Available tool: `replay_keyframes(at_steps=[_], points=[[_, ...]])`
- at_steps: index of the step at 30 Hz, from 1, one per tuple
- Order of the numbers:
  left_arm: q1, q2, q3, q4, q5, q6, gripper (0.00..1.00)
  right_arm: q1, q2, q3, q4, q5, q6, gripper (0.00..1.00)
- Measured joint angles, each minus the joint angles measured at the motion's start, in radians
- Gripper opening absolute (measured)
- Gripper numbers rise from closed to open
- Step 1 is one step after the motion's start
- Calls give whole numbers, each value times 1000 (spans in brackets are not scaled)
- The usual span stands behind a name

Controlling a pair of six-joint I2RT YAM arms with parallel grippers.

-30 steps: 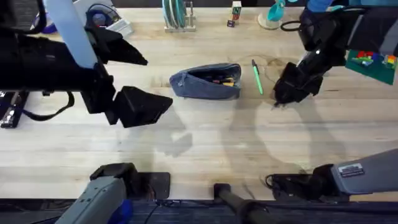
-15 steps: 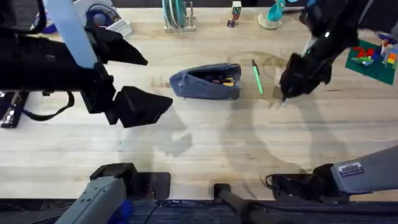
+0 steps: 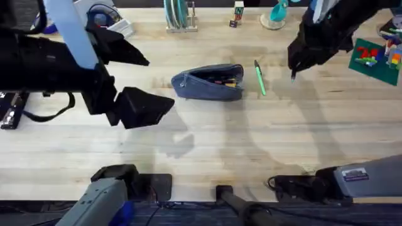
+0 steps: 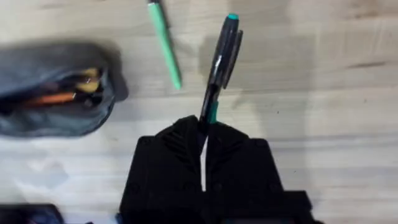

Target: Unzip the bag, pick up the pens from the table one at a time and place them inside, then zip the bag closed.

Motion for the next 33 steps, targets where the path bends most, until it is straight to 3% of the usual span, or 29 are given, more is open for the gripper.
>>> replay_keyframes(at_steps=[12, 22, 33], points=[[0, 0, 0, 0, 0, 0, 996, 125, -154, 8, -14, -29, -294, 34], [0, 0, 0, 0, 0, 0, 995, 153, -161, 9, -22, -246, -765, 33], [0, 0, 0, 0, 0, 0, 995, 153, -161, 9, -63, -313, -1246, 33]])
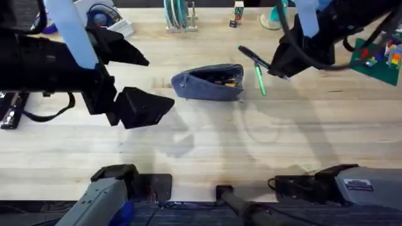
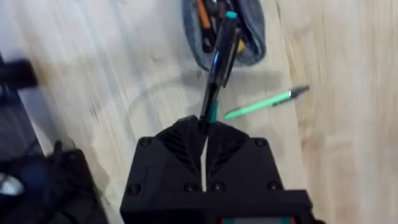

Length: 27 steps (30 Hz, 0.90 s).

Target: Unzip the bag, pick up the pens from the table one at a time and place them inside, then zip the bag closed.

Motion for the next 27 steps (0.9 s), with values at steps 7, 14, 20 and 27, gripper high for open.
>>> replay_keyframes(at_steps=[7, 14, 20, 27], points=[[0, 0, 0, 0, 0, 0, 995, 0, 0, 0, -6, -162, -220, 33], [0, 0, 0, 0, 0, 0, 995, 0, 48, 3, 7, -250, -305, 33], [0, 0, 0, 0, 0, 0, 995, 8, 143, 3, 68, -266, -321, 33], [0, 0, 0, 0, 0, 0, 995, 43, 207, 3, 164, -272, -327, 33]])
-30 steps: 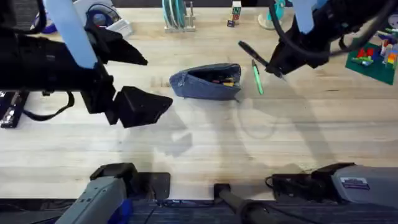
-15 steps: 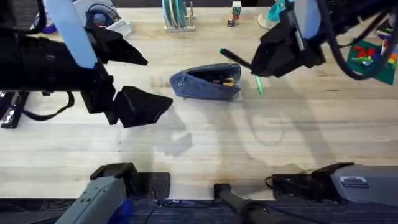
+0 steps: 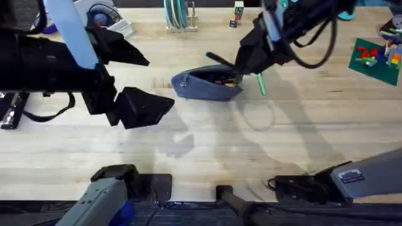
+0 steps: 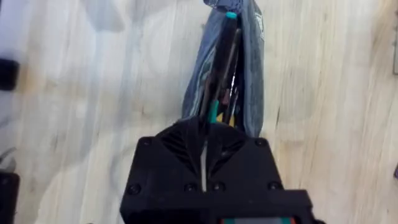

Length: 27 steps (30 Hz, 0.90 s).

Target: Unzip the bag, pick up the pens from the table one at a time and place them inside, then zip the bag closed.

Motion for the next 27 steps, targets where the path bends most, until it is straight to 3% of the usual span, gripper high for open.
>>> replay_keyframes(at_steps=[17, 27], points=[[0, 0, 0, 0, 0, 0, 995, 47, 179, 0, 145, -1, 0, 33], [0, 0, 0, 0, 0, 0, 995, 47, 207, 0, 148, -3, 2, 33]])
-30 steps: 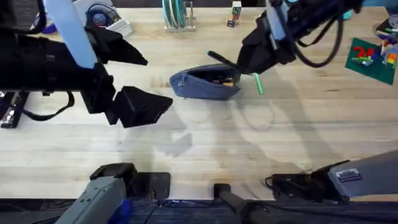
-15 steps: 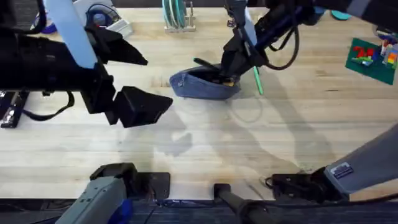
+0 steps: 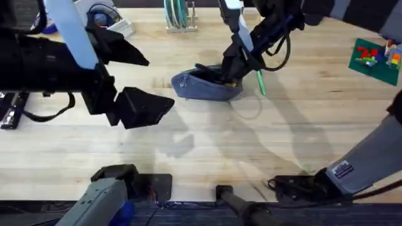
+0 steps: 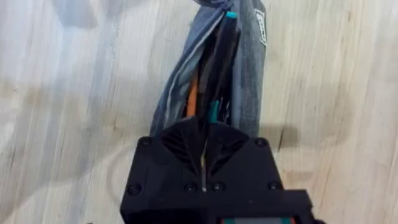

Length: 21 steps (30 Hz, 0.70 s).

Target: Unzip the bag, pick up the pens from the table one at a time and place them inside, then zip the bag closed.

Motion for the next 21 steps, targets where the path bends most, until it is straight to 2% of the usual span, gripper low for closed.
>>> replay_keyframes(at_steps=[3, 6, 10, 21], points=[[0, 0, 0, 0, 0, 0, 995, 0, 0, 0, 0, 0, 3, 79], [0, 0, 0, 0, 0, 0, 995, 0, 0, 0, -1, 0, 6, 279], [0, 0, 0, 0, 0, 0, 995, 0, 0, 0, 0, -1, 7, 463], [0, 0, 0, 0, 0, 0, 995, 0, 0, 0, 0, -1, 8, 490]])
